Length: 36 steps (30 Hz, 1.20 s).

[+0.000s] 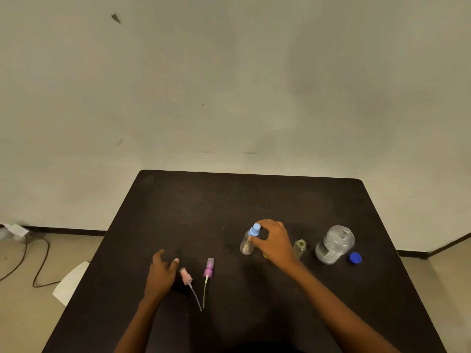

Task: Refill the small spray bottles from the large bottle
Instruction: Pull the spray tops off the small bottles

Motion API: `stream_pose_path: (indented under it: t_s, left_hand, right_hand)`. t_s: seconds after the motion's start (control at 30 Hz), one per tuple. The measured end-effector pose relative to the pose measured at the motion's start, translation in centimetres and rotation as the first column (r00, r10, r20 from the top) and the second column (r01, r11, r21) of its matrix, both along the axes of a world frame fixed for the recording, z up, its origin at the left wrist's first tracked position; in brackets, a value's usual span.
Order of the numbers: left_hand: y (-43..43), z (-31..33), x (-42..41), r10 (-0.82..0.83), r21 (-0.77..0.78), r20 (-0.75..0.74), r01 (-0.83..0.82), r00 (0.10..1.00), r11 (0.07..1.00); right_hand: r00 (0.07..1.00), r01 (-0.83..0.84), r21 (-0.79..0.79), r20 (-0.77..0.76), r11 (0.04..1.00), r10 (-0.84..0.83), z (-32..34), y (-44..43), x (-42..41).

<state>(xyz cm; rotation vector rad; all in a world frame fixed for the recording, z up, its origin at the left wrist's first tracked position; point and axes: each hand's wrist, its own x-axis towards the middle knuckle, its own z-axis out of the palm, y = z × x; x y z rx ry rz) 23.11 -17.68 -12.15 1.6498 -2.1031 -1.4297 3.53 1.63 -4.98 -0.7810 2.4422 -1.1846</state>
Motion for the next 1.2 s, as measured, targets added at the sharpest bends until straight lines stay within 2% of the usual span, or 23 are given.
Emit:
stream_pose_path:
  t_s: [0.1,0.23,0.33,0.43,0.6,0.7,0.9,0.97,1.07,1.13,1.2]
  left_hand:
    - [0.9,2.3,-1.3,0.010,-0.098,-0.107,-0.021,0.994,0.995]
    - [3.8,6.5,-4.2,-0.075,-0.078,-0.322,0.052,0.944,0.996]
    - [6.9,10.3,-6.2,-0.174,-0.004,-0.447,0.192,0.877,0.981]
    - [10.1,13.6,-7.7,-0.254,0.108,-0.541,0.366,0.802,0.924]
    - [13.0,15.8,-9.1,-0.279,0.231,-0.606,0.500,0.745,0.835]
    - [13.4,15.9,-9.4,-0.283,0.234,-0.636,0.529,0.718,0.816]
    - [13.7,15.9,-10.0,-0.167,0.303,-0.678,0.478,0.716,0.824]
    - [13.9,16.1,-10.2,-0.148,0.345,-0.693,0.505,0.706,0.791]
    - [14.4,16.4,-10.2,-0.124,0.422,-0.735,0.593,0.666,0.686]
    - [14.7,16.7,-10.3,-0.142,0.413,-0.749,0.622,0.648,0.665]
    - [14.8,16.9,-10.4,-0.126,0.414,-0.758,0.622,0.640,0.665]
  right_hand:
    - [0.955,0.108,-0.187,0.293,0.976,-0.050,2.1,1.2,0.5]
    - [0.872,0.127,-0.276,0.489,0.953,0.025,4.0,2.8,1.0]
    - [0.857,0.090,-0.289,0.510,0.953,0.074,5.1,3.7,1.4]
    - [0.864,0.041,-0.294,0.491,0.955,0.114,6.2,4.6,1.8]
    - [0.842,-0.038,-0.327,0.498,0.944,0.206,7.9,6.1,1.9]
    - [0.806,-0.039,-0.337,0.546,0.941,0.229,8.9,7.0,1.6]
    - [0.720,-0.107,-0.277,0.640,0.955,0.266,9.7,9.0,1.3]
    - [0.696,-0.097,-0.289,0.664,0.952,0.273,9.9,9.5,1.1]
    - [0.609,-0.046,-0.342,0.735,0.938,0.298,10.4,9.8,0.9]
    - [0.552,-0.025,-0.386,0.764,0.922,0.335,10.5,10.0,0.8]
    - [0.551,-0.027,-0.409,0.755,0.912,0.356,10.7,10.0,0.8]
